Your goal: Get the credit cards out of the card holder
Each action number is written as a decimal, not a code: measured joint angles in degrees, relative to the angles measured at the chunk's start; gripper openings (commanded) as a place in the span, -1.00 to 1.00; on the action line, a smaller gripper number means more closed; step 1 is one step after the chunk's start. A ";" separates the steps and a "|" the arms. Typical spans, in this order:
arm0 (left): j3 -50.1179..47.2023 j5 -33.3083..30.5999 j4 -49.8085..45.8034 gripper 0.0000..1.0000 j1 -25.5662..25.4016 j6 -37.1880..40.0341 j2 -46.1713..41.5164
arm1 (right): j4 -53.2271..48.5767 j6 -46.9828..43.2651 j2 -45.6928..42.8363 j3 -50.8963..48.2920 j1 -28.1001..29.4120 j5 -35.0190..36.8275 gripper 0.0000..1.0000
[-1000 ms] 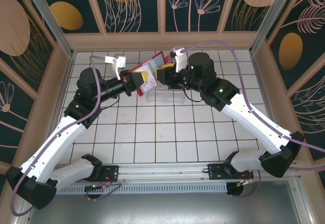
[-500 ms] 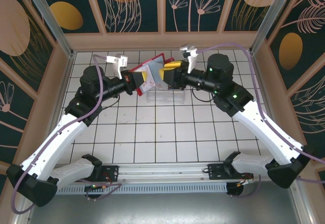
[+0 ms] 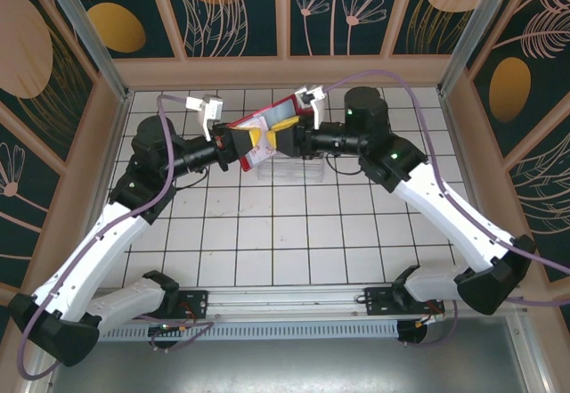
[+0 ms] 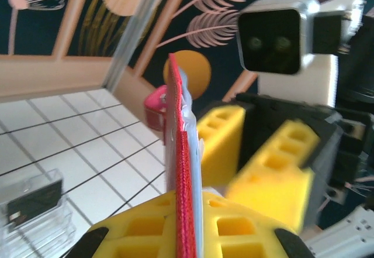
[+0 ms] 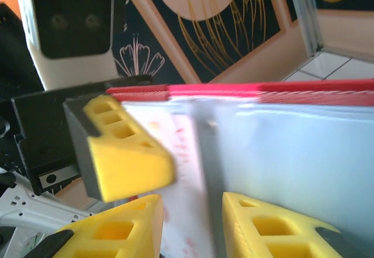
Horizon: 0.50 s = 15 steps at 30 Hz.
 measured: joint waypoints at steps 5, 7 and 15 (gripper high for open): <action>0.02 5.38 2.32 -1.00 -0.11 0.02 -2.10 | 1.84 1.18 -2.73 0.00 -1.14 -4.57 -0.35; 0.02 7.08 2.97 -1.00 -0.11 0.04 -2.54 | 2.60 1.86 -2.97 0.00 -1.18 -6.91 -0.36; 0.39 9.38 2.36 -1.00 -0.11 1.97 -2.62 | 3.23 4.15 -2.97 0.00 -1.18 -13.73 -0.38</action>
